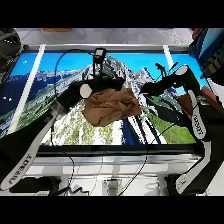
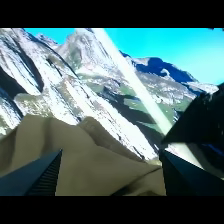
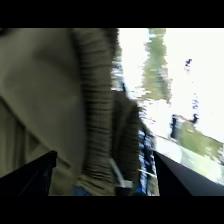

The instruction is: Fold the clothes and pants, and hang the long-sleeved shirts on hangers.

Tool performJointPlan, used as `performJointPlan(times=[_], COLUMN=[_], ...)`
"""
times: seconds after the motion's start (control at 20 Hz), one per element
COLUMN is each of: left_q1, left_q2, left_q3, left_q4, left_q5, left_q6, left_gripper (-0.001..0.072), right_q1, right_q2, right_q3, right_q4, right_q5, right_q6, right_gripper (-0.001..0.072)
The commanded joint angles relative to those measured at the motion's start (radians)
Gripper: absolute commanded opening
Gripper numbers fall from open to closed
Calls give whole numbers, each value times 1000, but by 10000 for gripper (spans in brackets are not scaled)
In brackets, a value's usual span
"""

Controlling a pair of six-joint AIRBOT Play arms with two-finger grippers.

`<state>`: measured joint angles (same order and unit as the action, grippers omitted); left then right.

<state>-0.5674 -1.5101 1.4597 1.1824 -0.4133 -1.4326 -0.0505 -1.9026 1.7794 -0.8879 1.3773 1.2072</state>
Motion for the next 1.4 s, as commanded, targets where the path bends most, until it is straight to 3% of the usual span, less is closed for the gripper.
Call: performJointPlan(times=[0.0, 0.25, 0.35, 0.5, 0.65, 0.8, 0.9, 1.05, 1.1, 1.35], left_q1=[29, 29, 29, 29, 29, 29, 29, 29, 29, 29], left_q2=[33, 32, 32, 32, 32, 32, 32, 32, 32, 32], left_q3=[0, 0, 0, 0, 0, 0, 0, 0, 0, 0], left_q4=[22, 22, 22, 22, 23, 22, 23, 23, 23, 93], left_q5=[-29, -89, -131, -187, -201, -201, -201, -201, -201, -202], left_q6=[0, 0, 0, 0, 0, 0, 0, 0, 0, 0], left_gripper=[710, 709, 709, 710, 709, 709, 709, 709, 709, 709], right_q1=[59, 225, 271, 277, 217, 125, 72, 61, 68, 161], right_q2=[-18, -18, -18, -18, -19, -32, -71, -148, -170, -225], right_q3=[0, 0, 0, 0, 0, 0, 0, 0, 0, 0], right_q4=[81, -217, -344, -459, -409, -193, -30, 55, 83, 288], right_q5=[47, 18, -88, -246, -269, -213, -135, -54, -46, -42], right_q6=[-126, -105, -29, 204, 277, 268, 254, 239, 239, 159], right_gripper=[703, 702, 701, 680, 618, 593, 601, 653, 704, 690])
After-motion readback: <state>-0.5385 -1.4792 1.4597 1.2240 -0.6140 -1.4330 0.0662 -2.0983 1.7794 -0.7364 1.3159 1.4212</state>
